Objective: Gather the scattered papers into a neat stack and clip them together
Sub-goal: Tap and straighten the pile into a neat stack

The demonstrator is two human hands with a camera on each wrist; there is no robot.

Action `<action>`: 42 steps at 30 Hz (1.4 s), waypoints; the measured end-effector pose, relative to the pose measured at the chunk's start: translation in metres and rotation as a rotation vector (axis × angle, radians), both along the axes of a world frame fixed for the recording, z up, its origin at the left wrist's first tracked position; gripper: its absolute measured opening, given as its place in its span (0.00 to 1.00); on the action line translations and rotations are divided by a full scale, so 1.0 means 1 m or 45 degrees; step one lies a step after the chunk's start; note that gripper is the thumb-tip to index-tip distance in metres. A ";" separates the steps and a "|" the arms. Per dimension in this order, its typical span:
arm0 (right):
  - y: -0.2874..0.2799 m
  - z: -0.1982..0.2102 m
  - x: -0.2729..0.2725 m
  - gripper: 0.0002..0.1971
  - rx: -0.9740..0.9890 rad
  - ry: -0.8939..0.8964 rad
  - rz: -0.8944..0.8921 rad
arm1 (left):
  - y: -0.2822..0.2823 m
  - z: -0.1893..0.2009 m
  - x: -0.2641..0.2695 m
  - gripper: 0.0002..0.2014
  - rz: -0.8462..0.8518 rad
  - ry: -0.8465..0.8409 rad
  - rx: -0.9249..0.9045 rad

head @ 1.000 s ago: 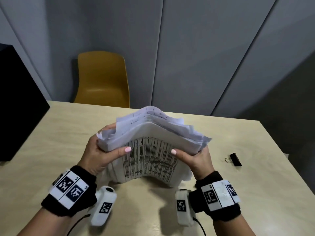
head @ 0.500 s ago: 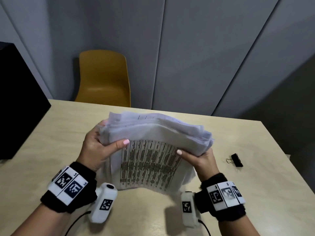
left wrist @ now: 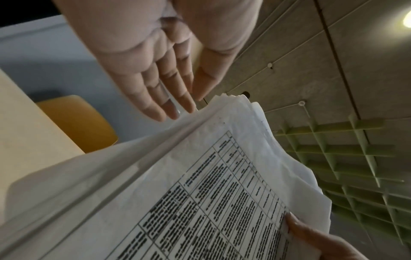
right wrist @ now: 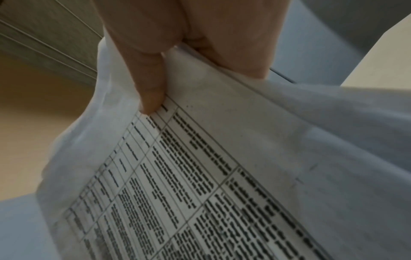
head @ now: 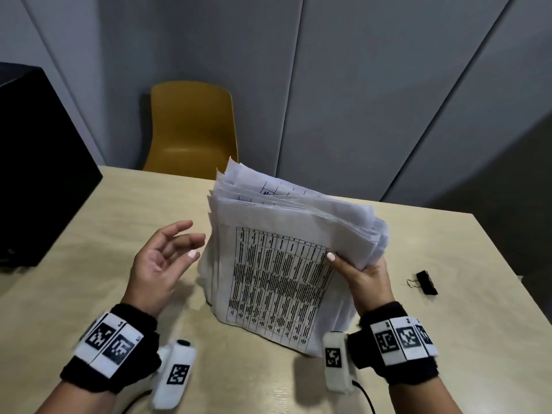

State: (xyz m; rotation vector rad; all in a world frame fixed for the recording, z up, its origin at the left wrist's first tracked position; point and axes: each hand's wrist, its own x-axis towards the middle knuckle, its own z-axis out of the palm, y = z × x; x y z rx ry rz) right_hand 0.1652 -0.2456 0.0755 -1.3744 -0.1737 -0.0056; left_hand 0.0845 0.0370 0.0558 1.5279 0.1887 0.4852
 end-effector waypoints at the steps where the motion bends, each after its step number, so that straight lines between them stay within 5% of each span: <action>1: -0.001 -0.002 0.001 0.11 -0.003 -0.006 0.019 | 0.000 -0.001 0.002 0.24 0.020 0.008 0.036; 7: -0.006 -0.003 0.001 0.11 -0.021 0.027 0.075 | -0.002 -0.004 0.026 0.25 0.048 0.035 0.119; 15: -0.011 -0.004 0.000 0.15 -0.073 0.018 0.023 | -0.004 0.009 0.024 0.13 0.245 -0.106 0.285; 22: -0.009 -0.004 0.000 0.16 -0.068 0.015 0.021 | 0.000 0.048 0.029 0.18 0.330 -0.308 0.496; 26: -0.011 -0.004 -0.001 0.09 -0.025 0.013 0.029 | -0.005 0.053 0.028 0.16 0.297 -0.358 0.405; 28: -0.012 -0.003 -0.001 0.20 -0.056 0.009 0.049 | -0.008 0.061 0.026 0.15 0.303 -0.420 0.373; 31: -0.009 -0.002 -0.002 0.09 -0.052 0.005 0.062 | -0.015 0.077 0.027 0.14 0.252 -0.517 0.365; 35: -0.004 -0.001 -0.005 0.16 -0.079 -0.005 0.070 | -0.023 0.085 0.032 0.11 0.147 -0.550 0.332; 36: -0.004 -0.001 -0.005 0.16 -0.072 -0.005 0.069 | -0.021 0.083 0.032 0.12 0.117 -0.548 0.310; 40: -0.008 0.001 -0.006 0.10 0.007 0.011 0.070 | -0.003 0.053 0.026 0.58 -0.144 -0.232 0.228; 42: -0.009 0.002 -0.008 0.12 -0.002 0.022 0.118 | -0.005 0.038 0.021 0.69 -0.351 -0.049 0.175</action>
